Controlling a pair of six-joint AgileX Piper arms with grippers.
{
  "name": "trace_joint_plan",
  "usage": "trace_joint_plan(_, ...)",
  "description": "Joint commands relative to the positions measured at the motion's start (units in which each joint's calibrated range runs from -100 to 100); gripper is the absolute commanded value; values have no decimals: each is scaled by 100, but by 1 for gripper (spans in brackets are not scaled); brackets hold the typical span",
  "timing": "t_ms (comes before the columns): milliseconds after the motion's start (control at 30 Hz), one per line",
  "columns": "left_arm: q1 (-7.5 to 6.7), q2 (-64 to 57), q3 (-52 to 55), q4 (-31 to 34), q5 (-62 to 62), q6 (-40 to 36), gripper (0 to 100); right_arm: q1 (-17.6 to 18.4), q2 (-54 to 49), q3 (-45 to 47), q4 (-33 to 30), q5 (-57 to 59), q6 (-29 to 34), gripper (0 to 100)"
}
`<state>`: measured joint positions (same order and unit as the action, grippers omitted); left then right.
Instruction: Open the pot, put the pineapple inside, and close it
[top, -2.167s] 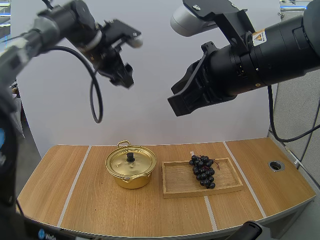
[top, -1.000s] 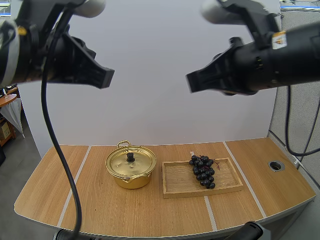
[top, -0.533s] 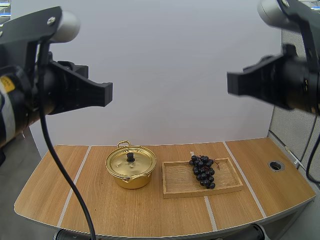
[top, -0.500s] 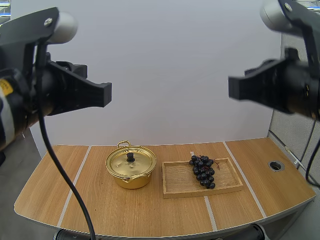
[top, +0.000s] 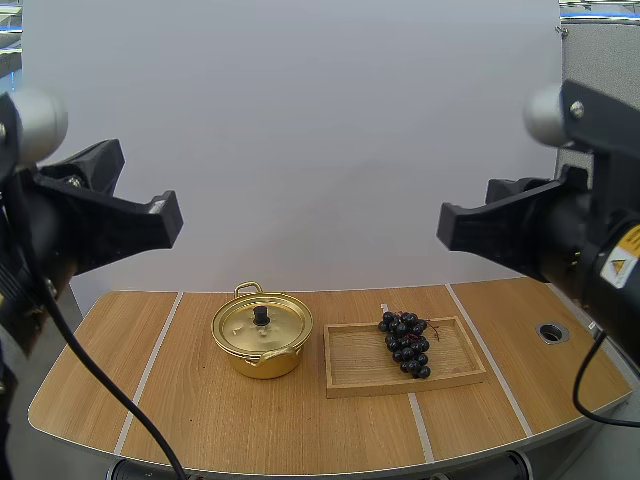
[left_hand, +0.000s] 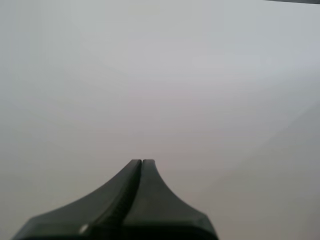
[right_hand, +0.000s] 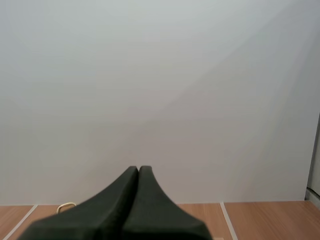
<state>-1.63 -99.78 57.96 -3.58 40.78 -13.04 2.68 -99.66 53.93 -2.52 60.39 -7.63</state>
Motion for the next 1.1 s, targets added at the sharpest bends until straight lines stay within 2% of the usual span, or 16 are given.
trace_joint_plan(0,12,-22,614,74,-898,-96,0,-29,-34,570,-25,-1240,-51,0)
trace_joint_plan(233,12,-22,1773,88,-1912,0,0,-29,-34,1914,-25,-3280,-51,0)
trace_joint_plan(700,-5,-22,4196,88,-4565,0,0,-29,-34,4061,-36,-5010,-51,0)
trace_joint_plan(767,-22,-22,4204,88,-4582,-32,0,-29,-34,4331,-36,-5074,-51,0)
trace_joint_plan(867,-22,-22,4204,88,-3630,0,0,-29,-34,4607,-36,-5112,-51,0)
trace_joint_plan(1067,-22,-22,4204,88,-2789,-32,0,-78,-34,4607,14,-4531,-51,0)
